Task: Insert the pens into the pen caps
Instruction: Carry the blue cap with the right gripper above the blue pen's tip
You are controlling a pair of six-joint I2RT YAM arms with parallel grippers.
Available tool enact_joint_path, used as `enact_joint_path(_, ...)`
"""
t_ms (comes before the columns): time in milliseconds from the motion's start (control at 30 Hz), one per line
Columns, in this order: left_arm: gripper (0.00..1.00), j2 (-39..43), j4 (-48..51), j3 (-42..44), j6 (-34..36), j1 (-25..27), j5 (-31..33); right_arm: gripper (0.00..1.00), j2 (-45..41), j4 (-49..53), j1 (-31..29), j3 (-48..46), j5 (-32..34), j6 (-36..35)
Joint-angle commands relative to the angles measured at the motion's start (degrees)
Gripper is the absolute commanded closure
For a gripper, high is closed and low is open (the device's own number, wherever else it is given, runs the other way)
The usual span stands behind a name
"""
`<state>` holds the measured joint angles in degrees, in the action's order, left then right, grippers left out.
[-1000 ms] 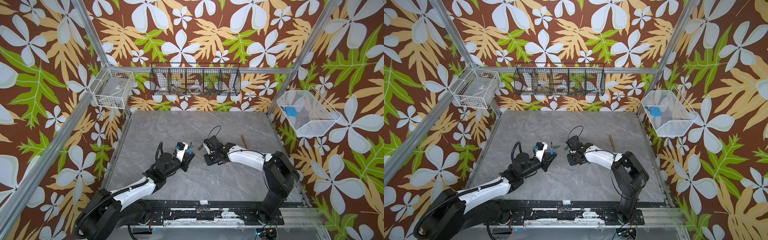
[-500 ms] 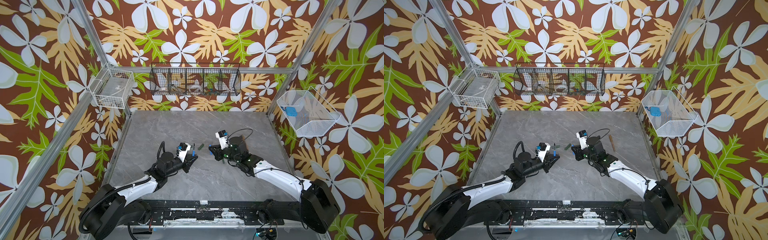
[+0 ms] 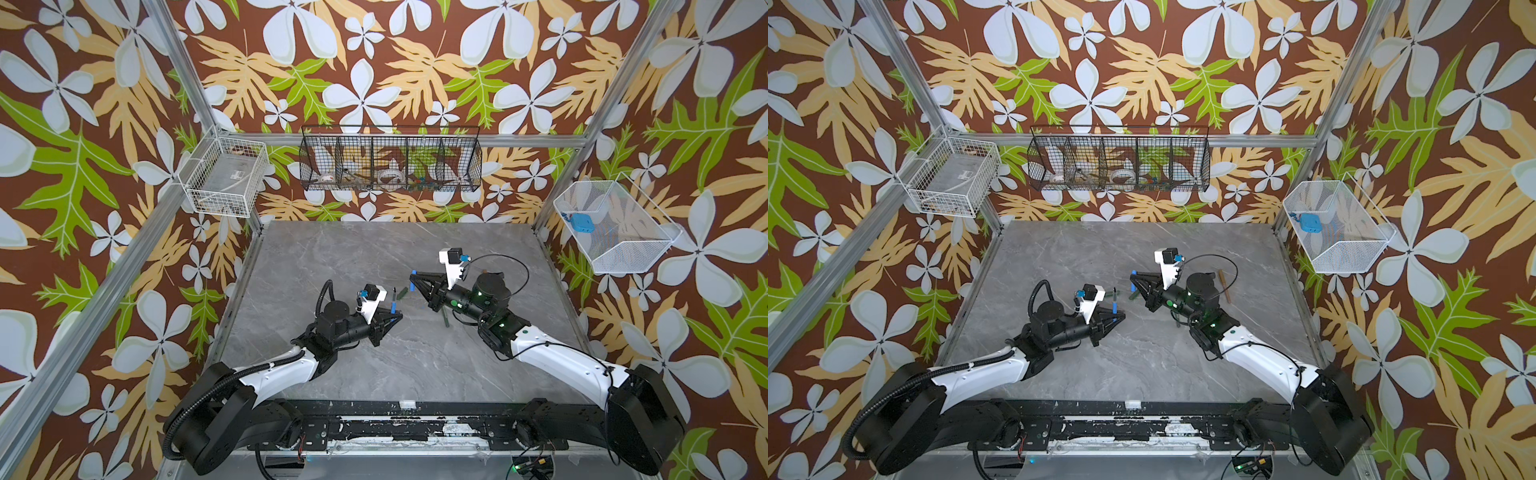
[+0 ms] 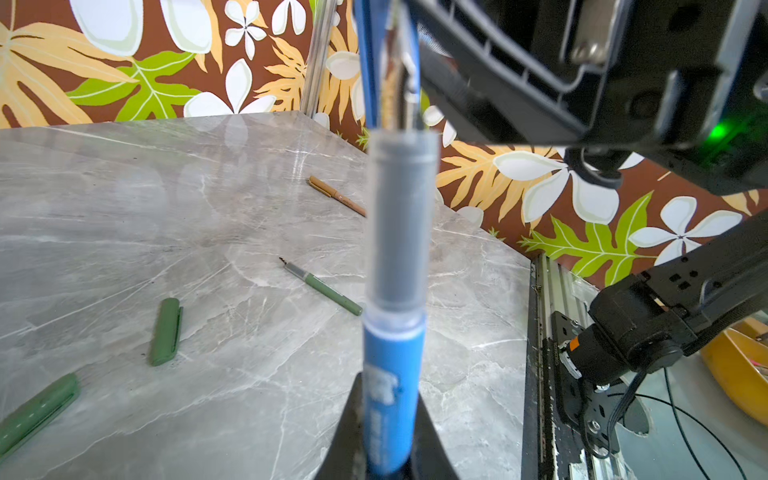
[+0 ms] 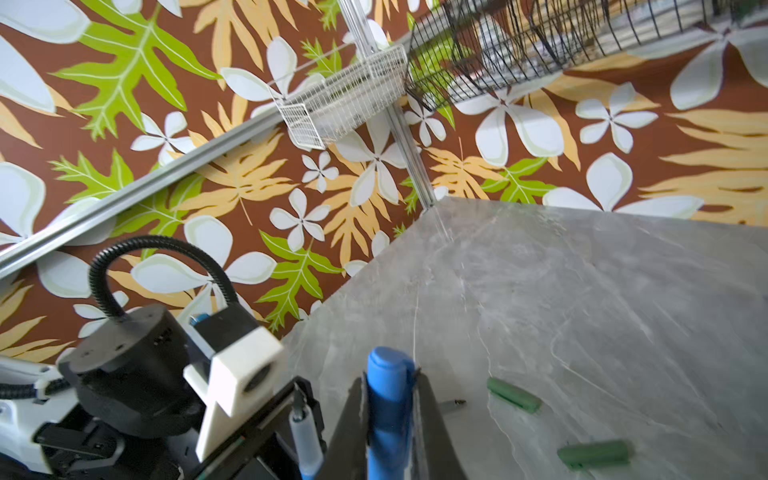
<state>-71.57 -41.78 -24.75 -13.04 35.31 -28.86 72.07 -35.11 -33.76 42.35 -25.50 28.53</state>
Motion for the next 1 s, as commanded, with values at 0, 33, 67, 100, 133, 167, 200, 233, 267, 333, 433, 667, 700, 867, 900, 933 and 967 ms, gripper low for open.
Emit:
enact_joint_path(0, 1.00, 0.1, -1.5, -0.6, 0.1, 0.2, -2.7, 0.87, 0.8, -3.5, 0.0, 1.8, -2.8, 0.8)
enact_joint_path(33, 1.00, 0.1, -1.5, -0.7, 0.1, 0.2, -3.0, 0.86, 1.3, -3.6, 0.0, 2.3, -2.9, 1.0)
enact_joint_path(67, 1.00, 0.0, -1.4, -0.8, 0.1, 0.3, -3.4, 0.86, 1.7, -3.5, 0.0, 3.0, -4.3, 0.9)
enact_joint_path(100, 1.00, 0.1, -1.3, -0.9, 0.0, 0.5, -3.5, 0.86, 2.2, -3.8, 0.0, 3.5, -5.2, 1.2)
enact_joint_path(133, 1.00, 0.1, -1.3, -0.9, 0.2, 0.6, -3.5, 0.86, 2.5, -4.1, 0.0, 3.8, -5.7, 1.4)
enact_joint_path(167, 1.00, 0.2, -1.2, -0.9, 0.3, 0.7, -3.4, 0.86, 2.9, -4.4, 0.0, 4.1, -6.3, 1.6)
enact_joint_path(200, 1.00, 0.2, -1.0, -0.9, 0.4, 0.7, -3.2, 0.86, 3.1, -5.0, 0.1, 4.3, -7.1, 2.0)
enact_joint_path(233, 1.00, 0.3, -0.9, -1.0, 0.5, 0.7, -3.1, 0.86, 3.5, -5.3, 0.0, 4.4, -7.6, 2.3)
enact_joint_path(267, 1.00, 0.2, -0.8, -1.0, 0.6, 0.7, -3.0, 0.86, 3.8, -5.4, 0.0, 4.7, -8.0, 2.4)
enact_joint_path(333, 1.00, 0.3, -0.5, -1.0, 0.6, 0.8, -2.5, 0.86, 4.1, -5.7, 0.0, 4.8, -8.2, 2.7)
enact_joint_path(433, 1.00, 0.3, -0.2, -1.0, 0.9, 0.8, -1.8, 0.86, 4.4, -6.0, 0.0, 5.1, -8.2, 2.8)
enact_joint_path(667, 1.00, 0.3, 0.1, -1.0, 1.1, 0.8, -1.4, 0.86, 5.8, -7.1, 0.0, 6.1, -10.3, 3.9)
enact_joint_path(700, 1.00, 0.4, 0.2, -1.0, 1.0, 0.8, -1.3, 0.86, 6.0, -7.2, 0.0, 6.2, -10.5, 4.2)
enact_joint_path(867, 1.00, 0.4, 0.2, -1.0, 1.1, 0.8, -1.0, 0.86, 6.6, -7.3, -0.2, 6.3, -11.6, 4.6)
enact_joint_path(900, 1.00, 0.4, 0.2, -1.0, 1.1, 0.8, -0.9, 0.86, 6.7, -7.3, -0.3, 6.3, -11.8, 4.7)
enact_joint_path(933, 1.00, 0.4, 0.2, -1.0, 1.1, 0.8, -0.9, 0.86, 6.8, -7.3, -0.3, 6.3, -11.9, 4.7)
enact_joint_path(967, 1.00, 0.4, 0.2, -1.0, 1.0, 0.8, -0.8, 0.86, 6.8, -7.2, -0.4, 6.2, -11.9, 4.6)
